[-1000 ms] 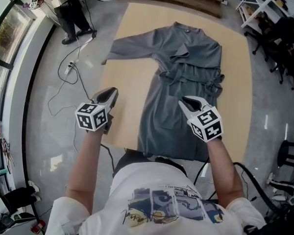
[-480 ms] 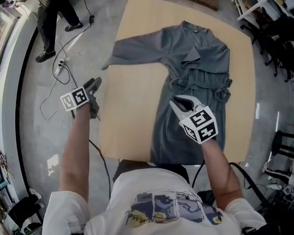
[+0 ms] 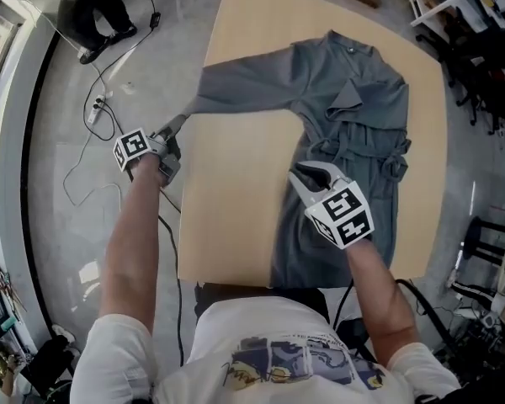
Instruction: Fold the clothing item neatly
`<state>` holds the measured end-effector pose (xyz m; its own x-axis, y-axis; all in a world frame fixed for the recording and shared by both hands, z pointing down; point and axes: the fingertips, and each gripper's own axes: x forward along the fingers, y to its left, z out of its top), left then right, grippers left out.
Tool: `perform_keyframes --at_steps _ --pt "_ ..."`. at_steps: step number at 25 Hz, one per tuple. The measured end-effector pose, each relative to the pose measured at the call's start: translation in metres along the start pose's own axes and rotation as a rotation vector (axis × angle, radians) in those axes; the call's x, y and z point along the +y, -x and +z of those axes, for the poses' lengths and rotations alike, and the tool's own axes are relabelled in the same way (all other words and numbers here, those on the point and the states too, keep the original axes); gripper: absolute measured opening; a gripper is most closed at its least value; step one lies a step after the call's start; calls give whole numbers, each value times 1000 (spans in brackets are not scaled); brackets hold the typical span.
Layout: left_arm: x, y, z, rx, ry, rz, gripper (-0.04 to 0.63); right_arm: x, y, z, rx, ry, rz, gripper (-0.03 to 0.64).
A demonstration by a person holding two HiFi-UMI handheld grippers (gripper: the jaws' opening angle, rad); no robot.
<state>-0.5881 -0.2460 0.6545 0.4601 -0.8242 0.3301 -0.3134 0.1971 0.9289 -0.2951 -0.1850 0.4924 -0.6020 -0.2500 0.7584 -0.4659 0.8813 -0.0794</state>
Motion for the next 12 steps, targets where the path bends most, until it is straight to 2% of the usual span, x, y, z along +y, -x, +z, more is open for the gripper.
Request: perform_keyframes --at_steps 3,9,10,12 --pt "3 -16 1 22 70 -8 256 -1 -3 1 5 -8 -6 52" --pt "8 -36 14 30 126 37 251 -5 1 -7 10 -33 -21 52" --pt "7 -39 15 33 136 39 214 -5 3 -9 11 -39 -24 52" --pt "5 -43 18 38 146 33 98 -6 5 -13 12 -49 -28 52"
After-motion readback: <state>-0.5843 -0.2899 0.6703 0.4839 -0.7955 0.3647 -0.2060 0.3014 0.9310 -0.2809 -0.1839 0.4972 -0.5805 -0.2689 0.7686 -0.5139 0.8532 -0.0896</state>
